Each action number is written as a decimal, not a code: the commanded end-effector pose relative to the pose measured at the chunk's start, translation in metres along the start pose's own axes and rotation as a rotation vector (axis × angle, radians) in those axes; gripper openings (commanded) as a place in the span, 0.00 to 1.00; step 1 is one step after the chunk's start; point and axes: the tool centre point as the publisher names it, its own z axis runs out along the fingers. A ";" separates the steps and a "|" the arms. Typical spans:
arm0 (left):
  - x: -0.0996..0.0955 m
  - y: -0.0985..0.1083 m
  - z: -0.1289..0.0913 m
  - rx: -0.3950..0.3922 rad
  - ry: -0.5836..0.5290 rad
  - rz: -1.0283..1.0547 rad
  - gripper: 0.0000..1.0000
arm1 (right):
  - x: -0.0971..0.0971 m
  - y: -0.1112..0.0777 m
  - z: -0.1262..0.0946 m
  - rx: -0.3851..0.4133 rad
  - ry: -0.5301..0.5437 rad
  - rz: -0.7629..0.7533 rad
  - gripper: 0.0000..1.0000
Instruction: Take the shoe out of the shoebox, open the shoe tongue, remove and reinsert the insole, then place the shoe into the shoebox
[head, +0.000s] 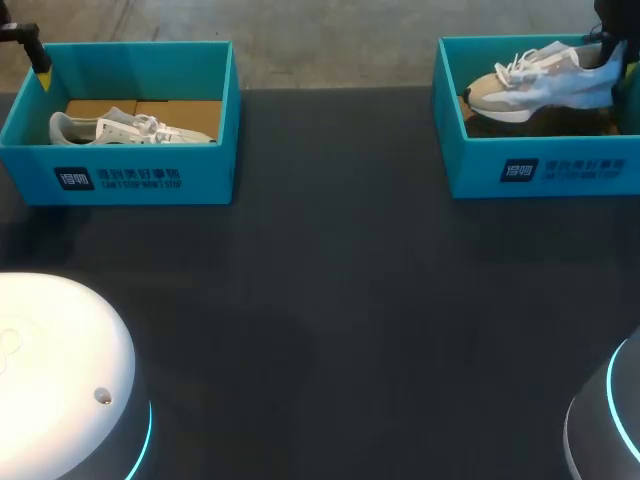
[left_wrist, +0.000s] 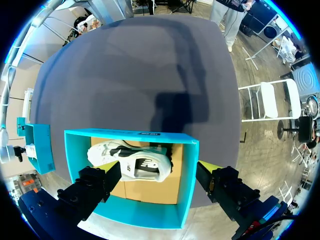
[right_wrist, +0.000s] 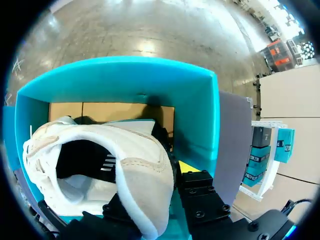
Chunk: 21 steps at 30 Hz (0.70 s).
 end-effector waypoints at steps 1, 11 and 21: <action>0.000 -0.001 -0.001 -0.001 0.003 0.000 1.00 | -0.004 -0.003 -0.023 -0.006 -0.005 0.005 0.00; 0.000 -0.001 -0.001 -0.001 0.003 0.000 1.00 | -0.013 -0.004 -0.072 -0.023 -0.032 0.024 0.00; 0.000 -0.001 -0.001 -0.001 0.003 0.000 1.00 | -0.021 -0.009 -0.114 -0.024 -0.050 0.041 0.00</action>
